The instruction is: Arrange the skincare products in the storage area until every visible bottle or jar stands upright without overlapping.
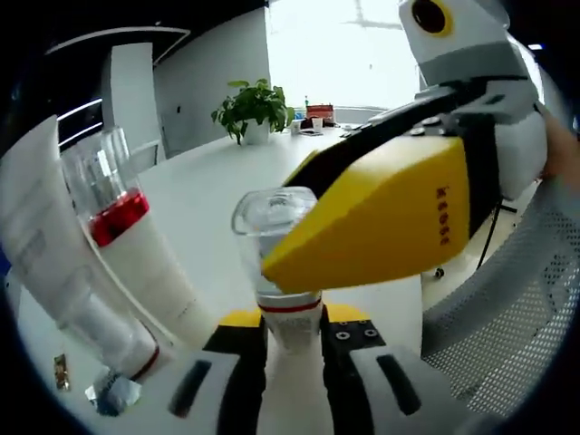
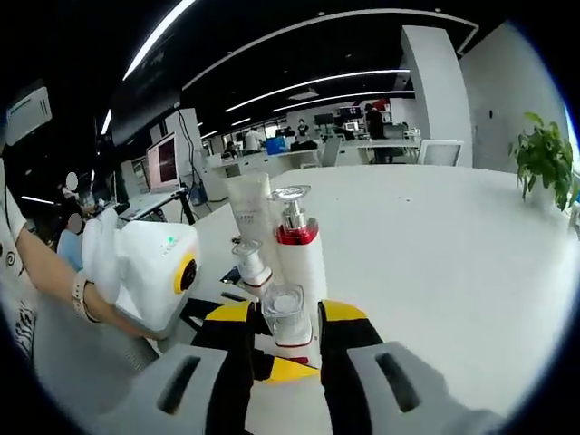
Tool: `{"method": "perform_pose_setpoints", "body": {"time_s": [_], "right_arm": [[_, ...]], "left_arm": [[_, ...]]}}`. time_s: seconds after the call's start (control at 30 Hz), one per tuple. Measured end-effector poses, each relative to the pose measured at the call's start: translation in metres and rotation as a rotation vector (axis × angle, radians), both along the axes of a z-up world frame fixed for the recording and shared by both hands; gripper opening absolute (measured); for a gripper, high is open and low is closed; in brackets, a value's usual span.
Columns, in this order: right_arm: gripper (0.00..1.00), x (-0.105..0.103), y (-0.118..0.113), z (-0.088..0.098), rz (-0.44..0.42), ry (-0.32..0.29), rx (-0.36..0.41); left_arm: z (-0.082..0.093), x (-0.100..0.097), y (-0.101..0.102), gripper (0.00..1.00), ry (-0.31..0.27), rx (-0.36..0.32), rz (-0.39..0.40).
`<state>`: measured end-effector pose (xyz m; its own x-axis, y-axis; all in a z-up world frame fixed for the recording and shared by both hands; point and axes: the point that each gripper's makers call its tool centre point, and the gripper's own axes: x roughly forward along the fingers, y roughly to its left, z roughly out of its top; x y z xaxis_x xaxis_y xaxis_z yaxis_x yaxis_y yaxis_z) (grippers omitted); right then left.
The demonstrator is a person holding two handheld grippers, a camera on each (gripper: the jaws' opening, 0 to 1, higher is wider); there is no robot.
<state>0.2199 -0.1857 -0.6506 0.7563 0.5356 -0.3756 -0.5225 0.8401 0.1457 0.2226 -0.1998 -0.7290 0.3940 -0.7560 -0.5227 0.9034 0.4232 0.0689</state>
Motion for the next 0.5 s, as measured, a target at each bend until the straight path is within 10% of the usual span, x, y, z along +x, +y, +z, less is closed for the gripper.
{"method": "perform_pose_setpoints", "body": {"time_s": [0.5], "right_arm": [[0.27,-0.017,-0.014,-0.039,0.210,0.040,-0.169]], "left_arm": [[-0.003,-0.008,0.021,0.15,0.050,0.048,0.033]]}}
